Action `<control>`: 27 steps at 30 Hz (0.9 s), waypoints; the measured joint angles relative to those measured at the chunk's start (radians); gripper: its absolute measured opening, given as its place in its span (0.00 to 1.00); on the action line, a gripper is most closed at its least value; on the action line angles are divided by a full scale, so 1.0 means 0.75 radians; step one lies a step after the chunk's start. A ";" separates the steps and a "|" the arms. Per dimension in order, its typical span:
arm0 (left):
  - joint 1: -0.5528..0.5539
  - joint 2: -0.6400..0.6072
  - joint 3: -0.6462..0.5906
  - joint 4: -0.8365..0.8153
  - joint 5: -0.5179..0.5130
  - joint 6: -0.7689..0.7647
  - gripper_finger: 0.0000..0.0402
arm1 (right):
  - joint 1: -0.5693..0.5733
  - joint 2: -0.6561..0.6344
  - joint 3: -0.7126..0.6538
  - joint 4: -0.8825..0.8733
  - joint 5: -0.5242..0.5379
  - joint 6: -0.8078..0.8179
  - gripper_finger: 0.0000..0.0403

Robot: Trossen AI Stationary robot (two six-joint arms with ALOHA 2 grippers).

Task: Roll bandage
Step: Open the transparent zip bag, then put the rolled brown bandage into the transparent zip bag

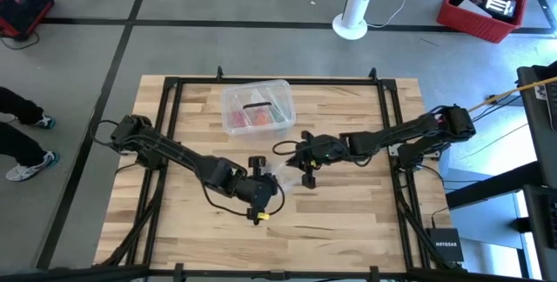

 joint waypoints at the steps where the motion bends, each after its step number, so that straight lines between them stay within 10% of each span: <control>1: -0.001 -0.001 0.000 0.003 -0.001 -0.001 0.00 | -0.001 0.011 0.000 0.022 0.001 -0.001 0.07; 15: -0.042 -0.112 0.001 -0.176 -0.021 -0.177 0.00 | 0.000 -0.078 0.188 -0.258 0.002 -0.304 0.59; 27: -0.124 -0.264 0.001 -0.297 -0.057 -0.348 0.00 | 0.001 -0.078 0.237 -0.363 -0.101 -0.481 0.67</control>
